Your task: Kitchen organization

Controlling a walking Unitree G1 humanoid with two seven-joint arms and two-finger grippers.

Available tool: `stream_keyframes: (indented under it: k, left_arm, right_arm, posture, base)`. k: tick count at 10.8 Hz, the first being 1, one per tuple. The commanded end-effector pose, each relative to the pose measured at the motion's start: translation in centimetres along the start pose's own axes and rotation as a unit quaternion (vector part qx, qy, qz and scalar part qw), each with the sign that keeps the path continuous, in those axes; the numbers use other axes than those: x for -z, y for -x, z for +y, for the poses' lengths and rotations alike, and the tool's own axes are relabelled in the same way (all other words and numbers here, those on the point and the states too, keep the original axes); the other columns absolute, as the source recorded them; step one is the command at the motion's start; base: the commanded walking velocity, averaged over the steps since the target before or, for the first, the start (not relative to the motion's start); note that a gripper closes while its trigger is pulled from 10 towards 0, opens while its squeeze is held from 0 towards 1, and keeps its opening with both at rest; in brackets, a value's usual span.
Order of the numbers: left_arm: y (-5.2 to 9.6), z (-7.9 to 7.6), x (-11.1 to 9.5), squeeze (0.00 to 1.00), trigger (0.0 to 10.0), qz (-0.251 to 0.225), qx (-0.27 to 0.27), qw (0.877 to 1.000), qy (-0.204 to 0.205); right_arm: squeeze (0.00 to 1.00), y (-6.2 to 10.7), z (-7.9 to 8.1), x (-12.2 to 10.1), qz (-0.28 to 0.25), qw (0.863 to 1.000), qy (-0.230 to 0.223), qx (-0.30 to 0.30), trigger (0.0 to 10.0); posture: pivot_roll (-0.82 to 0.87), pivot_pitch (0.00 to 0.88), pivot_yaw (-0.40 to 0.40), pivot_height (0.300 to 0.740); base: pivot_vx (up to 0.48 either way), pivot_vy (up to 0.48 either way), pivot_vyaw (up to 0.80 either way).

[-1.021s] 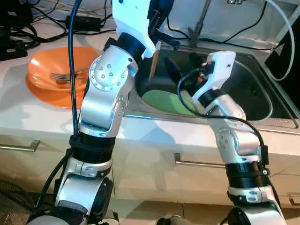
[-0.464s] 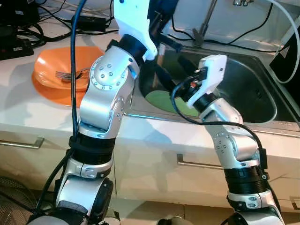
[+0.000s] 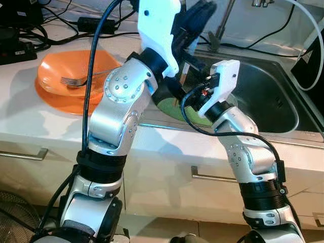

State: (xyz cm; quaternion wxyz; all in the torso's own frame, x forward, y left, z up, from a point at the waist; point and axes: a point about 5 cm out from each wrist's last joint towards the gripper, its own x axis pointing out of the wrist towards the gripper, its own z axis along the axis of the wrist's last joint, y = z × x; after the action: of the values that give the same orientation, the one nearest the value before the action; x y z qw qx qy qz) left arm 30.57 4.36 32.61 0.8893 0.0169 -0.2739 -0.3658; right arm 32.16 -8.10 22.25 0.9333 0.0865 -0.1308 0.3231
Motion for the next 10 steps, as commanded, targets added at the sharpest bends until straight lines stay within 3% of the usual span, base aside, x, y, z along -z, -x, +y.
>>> stream_keyframes:
  k: [1,2,3,4,10]
  left_arm:
    - [-0.1,-0.7,-0.3,0.00,10.0,-0.002,0.021,1.000,0.003]
    - [-0.1,-0.8,-0.1,0.00,10.0,0.002,0.024,1.000,0.003]
    - [0.0,-0.8,0.0,0.00,10.0,0.008,0.027,1.000,0.001]
    - [0.1,-0.8,0.2,0.00,10.0,0.013,0.029,0.999,-0.002]
    - [0.0,-0.7,0.3,0.00,10.0,0.021,0.028,0.999,-0.006]
  right_arm:
    - [0.00,0.0,-0.4,-0.2,-0.001,1.000,0.007,0.011,10.0]
    - [0.00,0.1,-0.5,-0.2,-0.002,1.000,0.008,0.020,10.0]
    - [0.00,0.0,-0.8,-0.2,-0.002,0.999,0.009,0.033,8.5]
    - [0.00,0.0,-1.1,-0.3,-0.005,0.999,0.011,0.044,0.0]
    - [0.00,-0.2,-1.4,-0.3,-0.006,0.998,0.012,0.057,0.0]
  posture:
    - [0.01,0.046,-0.125,0.719]
    - [0.01,0.048,-0.125,0.719]
    - [0.01,0.052,-0.126,0.719]
    - [0.01,0.052,-0.126,0.719]
    - [0.01,0.063,-0.128,0.719]
  base:
    - [0.000,0.000,0.00]
    - [0.000,0.000,0.00]
    - [0.000,0.000,0.00]
    - [0.000,0.000,0.00]
    - [0.000,0.000,0.00]
